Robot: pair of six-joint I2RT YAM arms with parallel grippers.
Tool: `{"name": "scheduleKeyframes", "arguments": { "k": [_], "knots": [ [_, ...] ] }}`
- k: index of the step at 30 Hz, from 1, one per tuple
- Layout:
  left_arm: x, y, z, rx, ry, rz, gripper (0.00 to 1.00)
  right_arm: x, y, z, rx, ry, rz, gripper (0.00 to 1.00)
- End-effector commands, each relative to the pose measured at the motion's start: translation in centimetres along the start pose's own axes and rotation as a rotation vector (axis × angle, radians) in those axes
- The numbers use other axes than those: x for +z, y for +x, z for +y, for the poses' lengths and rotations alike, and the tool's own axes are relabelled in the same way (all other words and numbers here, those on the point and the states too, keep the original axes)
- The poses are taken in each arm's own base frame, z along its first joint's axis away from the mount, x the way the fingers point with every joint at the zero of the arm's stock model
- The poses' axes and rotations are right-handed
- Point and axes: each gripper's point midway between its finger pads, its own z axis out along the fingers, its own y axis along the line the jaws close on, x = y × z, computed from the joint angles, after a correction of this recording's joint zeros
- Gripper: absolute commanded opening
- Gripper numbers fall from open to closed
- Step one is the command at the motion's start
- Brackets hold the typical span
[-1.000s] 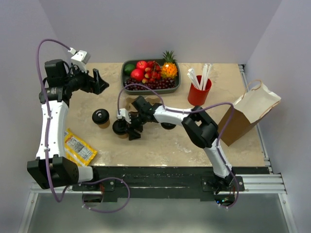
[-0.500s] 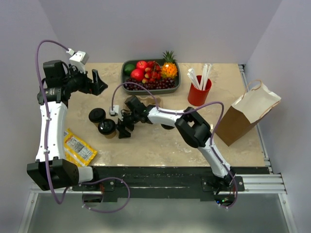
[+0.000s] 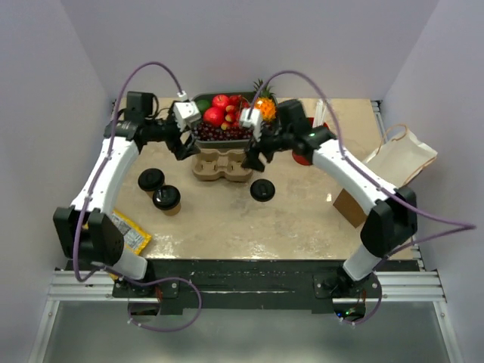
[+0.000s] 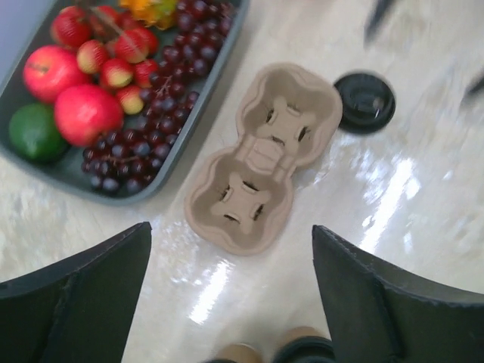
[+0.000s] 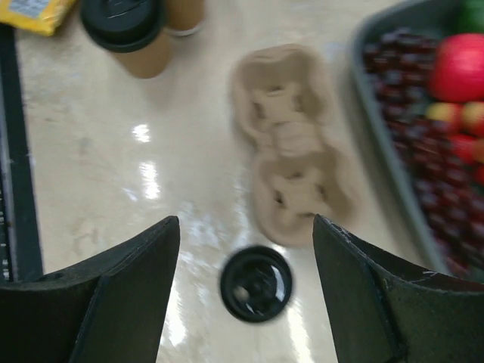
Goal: Pack the takeout coffee
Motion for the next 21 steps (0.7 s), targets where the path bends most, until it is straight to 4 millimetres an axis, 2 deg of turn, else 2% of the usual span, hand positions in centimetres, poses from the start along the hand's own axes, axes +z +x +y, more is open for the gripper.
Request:
{"name": "scheduleKeyframes", "arguments": {
  "k": [1,2,3,5,7,8,9,10,12,15,19,21],
  "knots": [
    [4.4,0.7,-1.3,0.386,0.185,0.060,0.86,-7.7,-4.9,-1.2,-0.091,0.122,-0.073,0.74],
    [6.1,1.3,-1.8,0.446,0.221,0.080,0.85,-9.1,-6.4,-1.7,-0.117,0.166,-0.101,0.74],
    [6.8,1.8,-1.4,0.477,0.218,0.104,0.84,-11.1,-7.5,-2.3,-0.132,0.239,-0.119,0.74],
    [8.7,3.2,-1.5,0.556,0.266,0.144,0.83,-13.4,-9.3,-3.3,-0.123,0.324,-0.159,0.74],
    [9.6,4.9,-1.3,0.589,0.293,0.212,0.79,-16.6,-10.1,-5.3,-0.046,0.453,-0.213,0.74],
    [10.5,5.5,-1.1,0.606,0.316,0.228,0.77,-17.5,-9.8,-6.1,0.001,0.491,-0.232,0.72],
    [10.9,5.7,-1.0,0.604,0.325,0.237,0.74,-20.2,-9.4,-7.5,0.054,0.568,-0.266,0.71],
    [11.1,6.0,-1.1,0.590,0.341,0.243,0.72,-21.3,-9.4,-8.2,0.125,0.600,-0.313,0.70],
    [12.1,6.0,-1.1,0.577,0.367,0.240,0.69,-23.2,-7.0,-10.0,0.212,0.665,-0.311,0.68],
    [13.1,5.7,-1.3,0.580,0.383,0.238,0.66,-24.1,-5.3,-10.8,0.257,0.692,-0.301,0.68],
    [14.3,5.5,-1.6,0.584,0.404,0.236,0.61,-24.1,-4.6,-11.0,0.280,0.690,-0.306,0.68],
    [14.5,5.6,-1.7,0.573,0.416,0.246,0.55,-23.9,-4.1,-11.3,0.299,0.687,-0.301,0.68]
  ]
}}
